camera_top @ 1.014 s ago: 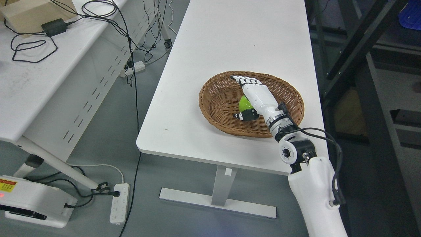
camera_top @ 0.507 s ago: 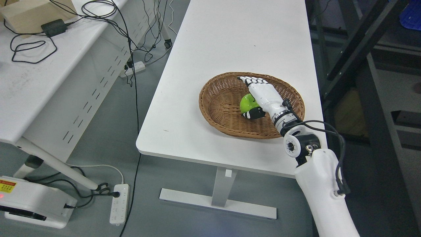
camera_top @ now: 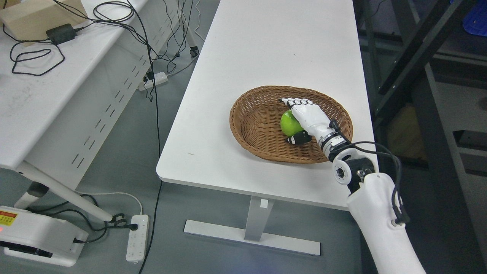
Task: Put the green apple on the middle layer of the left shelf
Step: 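Lower the right hand over the green apple and close fingers around it, then lift the green apple out of the basket with the right hand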
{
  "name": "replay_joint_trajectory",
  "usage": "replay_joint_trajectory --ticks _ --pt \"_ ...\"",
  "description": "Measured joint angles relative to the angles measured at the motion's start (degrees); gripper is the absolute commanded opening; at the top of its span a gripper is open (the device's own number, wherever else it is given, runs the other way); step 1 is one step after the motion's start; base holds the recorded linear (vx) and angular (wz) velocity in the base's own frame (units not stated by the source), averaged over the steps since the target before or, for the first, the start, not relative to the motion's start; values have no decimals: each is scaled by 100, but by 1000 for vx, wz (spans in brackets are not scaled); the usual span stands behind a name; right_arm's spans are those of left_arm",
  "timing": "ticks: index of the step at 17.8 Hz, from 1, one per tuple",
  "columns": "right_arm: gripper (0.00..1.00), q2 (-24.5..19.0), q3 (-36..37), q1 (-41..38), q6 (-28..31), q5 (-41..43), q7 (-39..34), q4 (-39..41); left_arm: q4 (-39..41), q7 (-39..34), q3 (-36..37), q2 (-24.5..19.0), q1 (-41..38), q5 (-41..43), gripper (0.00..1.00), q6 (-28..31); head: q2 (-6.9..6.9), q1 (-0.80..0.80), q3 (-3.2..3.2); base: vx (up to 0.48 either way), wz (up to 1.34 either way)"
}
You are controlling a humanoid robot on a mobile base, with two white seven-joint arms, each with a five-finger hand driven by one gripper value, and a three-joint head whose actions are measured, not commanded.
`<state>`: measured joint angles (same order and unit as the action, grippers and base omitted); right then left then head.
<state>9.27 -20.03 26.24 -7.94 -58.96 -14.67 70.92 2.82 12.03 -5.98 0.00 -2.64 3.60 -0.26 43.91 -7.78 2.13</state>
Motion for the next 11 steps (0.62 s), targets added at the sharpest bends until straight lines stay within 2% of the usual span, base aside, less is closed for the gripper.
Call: replay_joint_trajectory --ticks 1,3,5,11 --pt "55 18 -21 0 -14 0 1 -25 0 0 0 0 0 0 100 0 0 0 0 0 0" --pt "25 51 -56 0 -50 0 6 -67 0 0 0 0 0 0 100 0 0 0 0 0 0" --pt "4 80 -79 -3 -108 1 38 -105 0 0 0 0 0 0 100 0 0 0 0 0 0" --pt "0 165 47 -39 -198 150 13 -163 0 0 0 0 0 0 100 0 0 0 0 0 0"
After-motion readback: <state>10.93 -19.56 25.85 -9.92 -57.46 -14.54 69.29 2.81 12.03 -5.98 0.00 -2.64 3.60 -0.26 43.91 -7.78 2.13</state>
